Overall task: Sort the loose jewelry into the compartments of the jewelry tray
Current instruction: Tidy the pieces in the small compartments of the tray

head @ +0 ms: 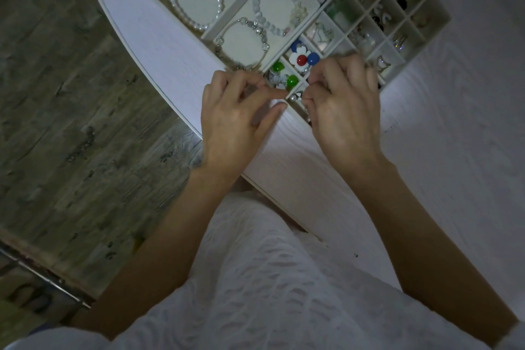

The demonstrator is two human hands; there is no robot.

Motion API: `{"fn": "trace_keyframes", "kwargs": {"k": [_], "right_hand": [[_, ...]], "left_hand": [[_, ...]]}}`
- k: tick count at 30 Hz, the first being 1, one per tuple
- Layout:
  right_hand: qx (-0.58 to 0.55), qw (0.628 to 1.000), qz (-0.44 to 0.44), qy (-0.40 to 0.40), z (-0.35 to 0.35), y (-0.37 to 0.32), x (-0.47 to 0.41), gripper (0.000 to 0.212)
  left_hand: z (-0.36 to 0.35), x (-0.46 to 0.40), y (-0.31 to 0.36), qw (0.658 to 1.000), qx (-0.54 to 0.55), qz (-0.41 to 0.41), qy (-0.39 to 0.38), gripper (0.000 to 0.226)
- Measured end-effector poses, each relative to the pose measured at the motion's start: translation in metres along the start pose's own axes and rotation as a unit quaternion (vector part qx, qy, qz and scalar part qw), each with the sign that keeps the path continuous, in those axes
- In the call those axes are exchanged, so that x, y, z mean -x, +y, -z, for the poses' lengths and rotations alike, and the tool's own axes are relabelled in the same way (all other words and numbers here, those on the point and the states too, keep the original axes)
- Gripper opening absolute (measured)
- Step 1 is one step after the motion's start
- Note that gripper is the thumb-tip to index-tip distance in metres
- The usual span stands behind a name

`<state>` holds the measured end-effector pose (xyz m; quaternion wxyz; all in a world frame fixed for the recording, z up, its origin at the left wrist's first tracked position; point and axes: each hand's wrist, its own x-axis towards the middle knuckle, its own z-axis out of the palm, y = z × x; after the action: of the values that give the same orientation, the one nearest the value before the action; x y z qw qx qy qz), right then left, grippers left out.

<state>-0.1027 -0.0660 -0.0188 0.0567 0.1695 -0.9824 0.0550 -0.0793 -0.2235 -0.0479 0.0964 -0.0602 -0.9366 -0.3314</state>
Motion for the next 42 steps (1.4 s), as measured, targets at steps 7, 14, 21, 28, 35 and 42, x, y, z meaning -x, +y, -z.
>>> {"fn": "trace_keyframes", "kwargs": {"k": [7, 14, 21, 28, 35, 42], "right_hand": [[-0.049, 0.996, -0.019, 0.069, 0.008, 0.008, 0.012, 0.011], [-0.076, 0.997, -0.020, -0.005, 0.013, 0.006, 0.017, 0.015], [-0.134, 0.987, -0.084, -0.023, 0.007, 0.000, 0.019, 0.014], [-0.160, 0.979, -0.125, -0.005, 0.010, 0.003, 0.021, 0.013], [-0.098, 0.991, -0.079, -0.049, 0.011, -0.001, 0.017, 0.019], [-0.125, 0.986, -0.100, -0.051, 0.008, -0.004, 0.018, 0.015]], "left_hand": [[0.000, -0.001, -0.001, 1.000, -0.003, -0.004, -0.006, 0.016], [0.001, -0.002, -0.002, 1.000, 0.001, -0.013, -0.002, 0.017], [0.000, -0.002, -0.003, 1.000, 0.006, -0.015, -0.002, 0.016], [0.000, -0.003, -0.003, 1.000, 0.008, -0.019, -0.002, 0.016], [0.001, -0.003, -0.002, 1.000, 0.007, -0.019, -0.005, 0.016], [0.001, -0.004, -0.003, 1.000, 0.004, -0.019, -0.005, 0.016]]}}
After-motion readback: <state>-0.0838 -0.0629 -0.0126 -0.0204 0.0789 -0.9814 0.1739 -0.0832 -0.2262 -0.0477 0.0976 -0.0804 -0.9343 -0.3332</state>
